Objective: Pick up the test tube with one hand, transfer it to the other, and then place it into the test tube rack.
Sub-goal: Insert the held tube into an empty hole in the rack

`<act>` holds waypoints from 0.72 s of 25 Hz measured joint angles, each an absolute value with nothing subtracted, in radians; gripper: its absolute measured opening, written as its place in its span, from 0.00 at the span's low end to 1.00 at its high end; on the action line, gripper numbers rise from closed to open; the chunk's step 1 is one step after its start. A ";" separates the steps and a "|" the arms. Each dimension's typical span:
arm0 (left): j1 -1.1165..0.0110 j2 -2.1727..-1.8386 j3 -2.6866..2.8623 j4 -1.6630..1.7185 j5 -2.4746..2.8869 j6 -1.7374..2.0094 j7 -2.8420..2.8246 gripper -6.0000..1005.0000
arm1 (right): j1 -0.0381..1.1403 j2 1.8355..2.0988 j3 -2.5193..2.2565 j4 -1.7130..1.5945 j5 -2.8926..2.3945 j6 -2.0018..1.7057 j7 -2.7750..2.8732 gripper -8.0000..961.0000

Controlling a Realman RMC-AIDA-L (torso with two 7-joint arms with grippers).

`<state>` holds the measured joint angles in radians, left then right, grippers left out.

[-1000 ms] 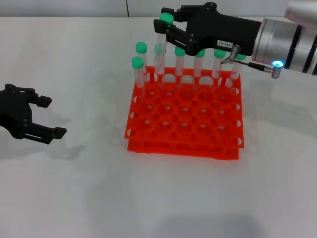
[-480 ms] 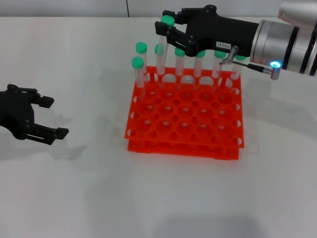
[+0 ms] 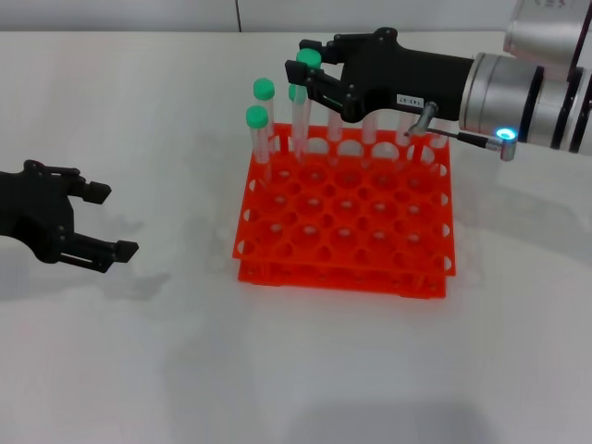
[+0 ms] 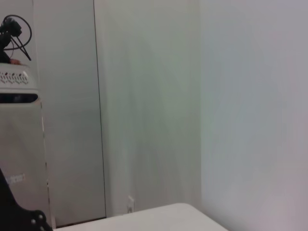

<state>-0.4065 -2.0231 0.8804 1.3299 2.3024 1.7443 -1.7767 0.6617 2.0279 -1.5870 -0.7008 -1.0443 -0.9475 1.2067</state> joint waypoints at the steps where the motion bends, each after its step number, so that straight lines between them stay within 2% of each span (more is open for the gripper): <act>1: -0.406 -2.024 0.880 1.330 2.302 1.745 -1.777 0.89 | 0.662 2.028 -1.590 -0.701 -1.044 -0.945 1.206 0.28; 18: -0.407 -2.026 0.890 1.310 2.313 1.751 -1.768 0.89 | 0.664 2.028 -1.641 -0.699 -1.004 -0.878 1.200 0.28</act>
